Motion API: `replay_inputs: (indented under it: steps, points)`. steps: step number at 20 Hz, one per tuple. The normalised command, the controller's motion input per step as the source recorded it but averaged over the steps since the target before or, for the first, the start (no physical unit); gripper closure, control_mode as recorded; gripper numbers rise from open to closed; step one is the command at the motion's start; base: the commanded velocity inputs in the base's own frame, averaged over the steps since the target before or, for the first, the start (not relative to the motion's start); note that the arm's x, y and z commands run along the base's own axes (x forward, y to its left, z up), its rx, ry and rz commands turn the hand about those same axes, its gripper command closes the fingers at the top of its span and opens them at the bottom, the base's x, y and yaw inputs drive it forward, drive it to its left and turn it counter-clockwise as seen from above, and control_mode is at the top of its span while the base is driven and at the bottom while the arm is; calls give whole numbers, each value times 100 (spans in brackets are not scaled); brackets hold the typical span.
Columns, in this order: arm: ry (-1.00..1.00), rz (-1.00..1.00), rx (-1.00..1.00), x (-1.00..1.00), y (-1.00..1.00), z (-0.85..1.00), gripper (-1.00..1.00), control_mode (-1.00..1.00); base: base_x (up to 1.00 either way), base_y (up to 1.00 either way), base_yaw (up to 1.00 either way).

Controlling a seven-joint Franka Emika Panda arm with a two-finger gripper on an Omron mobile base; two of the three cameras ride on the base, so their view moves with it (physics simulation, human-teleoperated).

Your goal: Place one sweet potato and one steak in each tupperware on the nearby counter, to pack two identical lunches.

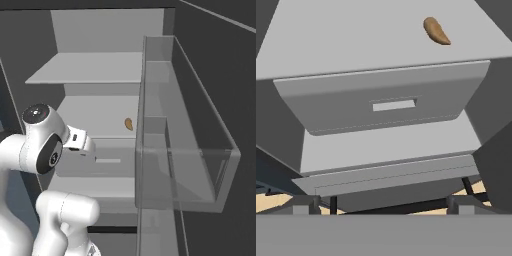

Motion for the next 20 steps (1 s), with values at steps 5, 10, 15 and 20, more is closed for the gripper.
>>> replay_inputs:
  steps: [5,10,15,20]
  points:
    - [0,0,0,0,0,0,-100,100,2,1,0]
    - [-1,0,0,16,-1,0,-100,-100,0,0,0]
    - [-7,0,0,70,-8,0,-100,-100,0,0,0]
    - [-1,-7,0,66,-37,0,-100,-100,0,0,0]
